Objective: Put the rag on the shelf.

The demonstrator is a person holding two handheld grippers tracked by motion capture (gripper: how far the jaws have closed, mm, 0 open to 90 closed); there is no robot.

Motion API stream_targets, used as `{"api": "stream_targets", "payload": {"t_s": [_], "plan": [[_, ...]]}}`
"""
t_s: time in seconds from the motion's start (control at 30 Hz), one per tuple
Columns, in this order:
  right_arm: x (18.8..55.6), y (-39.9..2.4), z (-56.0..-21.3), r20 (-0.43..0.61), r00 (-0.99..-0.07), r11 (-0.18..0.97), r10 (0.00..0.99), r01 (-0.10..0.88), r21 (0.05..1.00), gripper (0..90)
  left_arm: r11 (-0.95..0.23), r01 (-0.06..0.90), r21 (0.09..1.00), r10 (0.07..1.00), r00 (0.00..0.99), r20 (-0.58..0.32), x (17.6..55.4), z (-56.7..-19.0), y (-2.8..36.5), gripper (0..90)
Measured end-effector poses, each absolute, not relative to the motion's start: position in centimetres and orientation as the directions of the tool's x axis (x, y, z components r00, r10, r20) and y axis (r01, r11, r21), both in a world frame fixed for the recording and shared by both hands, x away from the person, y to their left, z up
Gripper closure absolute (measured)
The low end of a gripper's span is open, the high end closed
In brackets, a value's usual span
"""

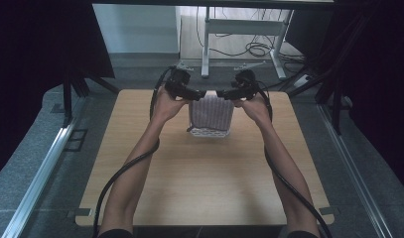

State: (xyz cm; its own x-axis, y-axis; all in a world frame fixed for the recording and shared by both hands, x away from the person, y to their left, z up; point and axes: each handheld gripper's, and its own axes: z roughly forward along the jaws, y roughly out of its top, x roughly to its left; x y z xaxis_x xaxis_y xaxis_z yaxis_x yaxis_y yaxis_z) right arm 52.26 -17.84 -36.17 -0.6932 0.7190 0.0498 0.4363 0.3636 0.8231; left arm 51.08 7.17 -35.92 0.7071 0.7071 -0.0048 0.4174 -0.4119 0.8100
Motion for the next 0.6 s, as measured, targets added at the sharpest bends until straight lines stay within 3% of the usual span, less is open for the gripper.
{"api": "stream_targets", "payload": {"t_s": [0.6], "plan": [[49.2, -18.3, -37.2, 0.012, -0.717, 0.420, 0.697, 0.423, 0.803, 13.3, -0.415, 0.378, 0.827, 0.681, 0.732, 0.008, 48.6, -37.0, 7.3, 11.8]]}}
